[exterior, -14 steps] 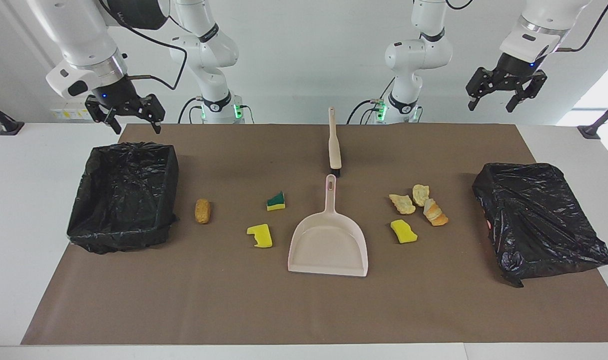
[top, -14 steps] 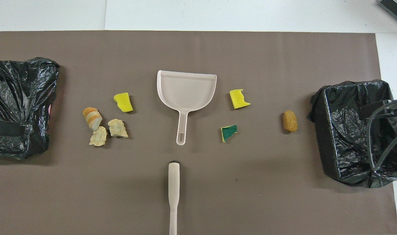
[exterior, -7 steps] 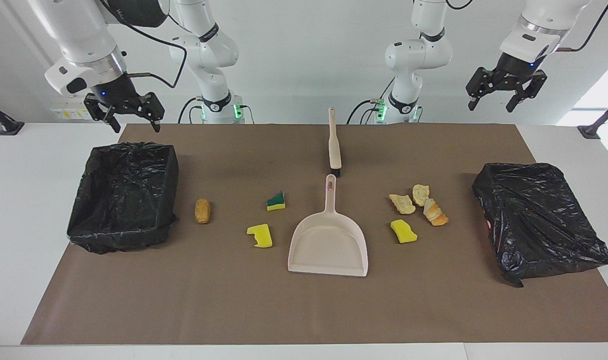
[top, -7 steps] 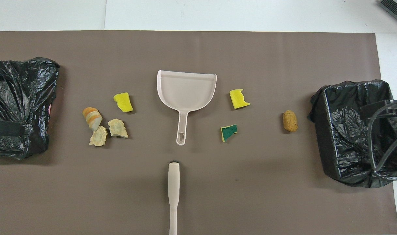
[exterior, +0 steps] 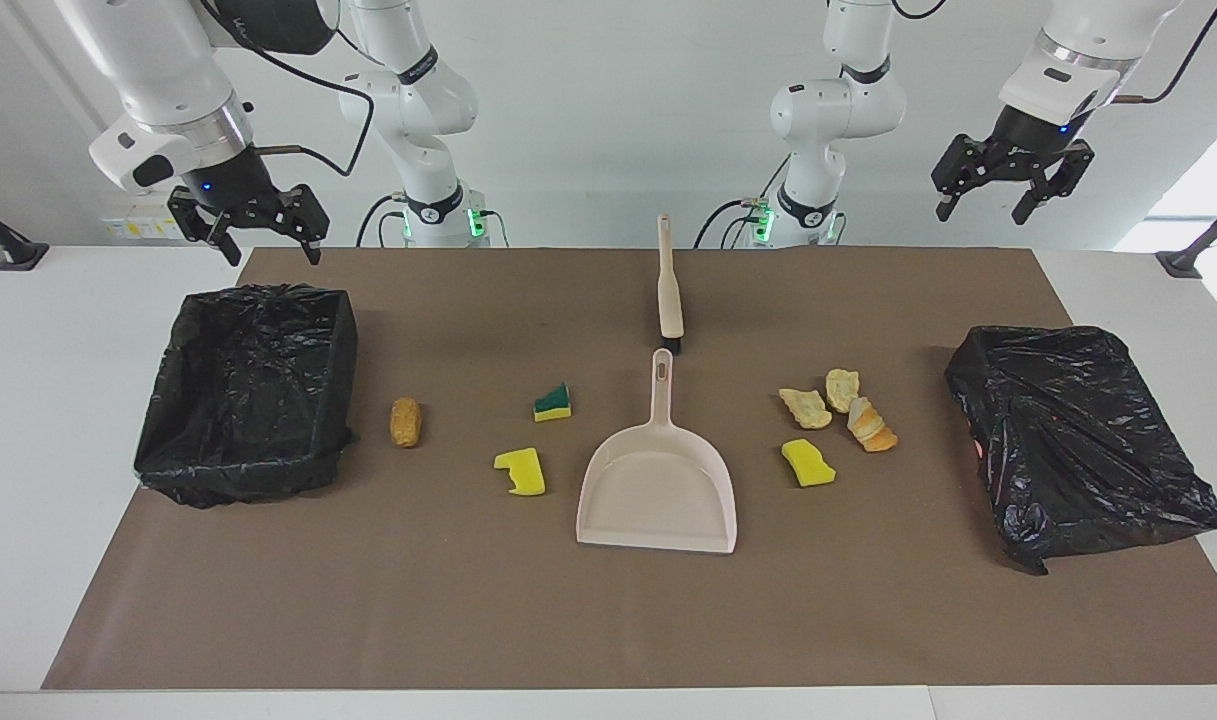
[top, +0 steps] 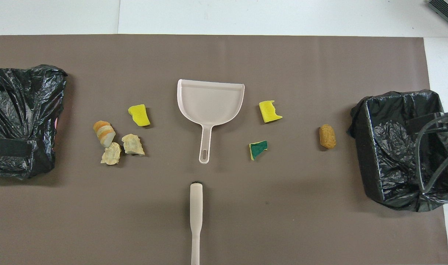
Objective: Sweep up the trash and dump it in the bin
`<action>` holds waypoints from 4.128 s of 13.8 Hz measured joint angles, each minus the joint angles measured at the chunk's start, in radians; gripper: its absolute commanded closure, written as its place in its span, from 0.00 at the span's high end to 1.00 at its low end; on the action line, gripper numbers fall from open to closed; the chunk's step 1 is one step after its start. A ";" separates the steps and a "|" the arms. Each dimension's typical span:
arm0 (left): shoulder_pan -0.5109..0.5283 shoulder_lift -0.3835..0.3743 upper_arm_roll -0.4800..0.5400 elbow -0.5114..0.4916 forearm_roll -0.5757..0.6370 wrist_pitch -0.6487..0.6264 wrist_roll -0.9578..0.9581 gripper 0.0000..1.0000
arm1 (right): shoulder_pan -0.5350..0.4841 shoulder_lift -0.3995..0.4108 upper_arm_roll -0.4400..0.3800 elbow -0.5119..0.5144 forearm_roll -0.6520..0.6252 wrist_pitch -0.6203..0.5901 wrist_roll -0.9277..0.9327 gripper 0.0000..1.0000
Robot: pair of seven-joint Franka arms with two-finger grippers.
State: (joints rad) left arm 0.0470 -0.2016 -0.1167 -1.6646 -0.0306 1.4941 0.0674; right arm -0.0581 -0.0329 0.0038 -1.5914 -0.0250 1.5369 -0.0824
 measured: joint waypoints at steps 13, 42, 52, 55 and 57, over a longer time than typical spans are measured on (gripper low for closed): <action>-0.076 -0.011 -0.015 -0.073 -0.018 -0.011 -0.044 1.00 | 0.000 -0.002 0.000 0.000 0.000 0.000 0.000 1.00; -0.882 -0.110 -0.029 -0.840 -0.073 0.566 -0.850 1.00 | 0.107 -0.003 0.005 -0.126 0.001 0.139 0.038 1.00; -0.912 0.005 -0.027 -0.873 -0.073 0.744 -0.925 1.00 | 0.143 0.046 0.009 -0.141 0.002 0.197 0.093 1.00; -0.937 0.005 -0.027 -0.873 -0.073 0.724 -0.930 1.00 | 0.143 0.046 0.012 -0.143 0.002 0.197 0.095 1.00; -0.950 0.005 -0.027 -0.873 -0.073 0.703 -0.933 0.77 | 0.143 0.046 0.013 -0.145 0.002 0.197 0.095 1.00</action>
State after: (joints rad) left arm -0.9031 -0.1967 -0.1435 -2.5377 -0.1033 2.1970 -0.8657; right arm 0.0851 0.0129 0.0163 -1.7364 -0.0228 1.7341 0.0125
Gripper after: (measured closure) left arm 0.009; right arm 0.000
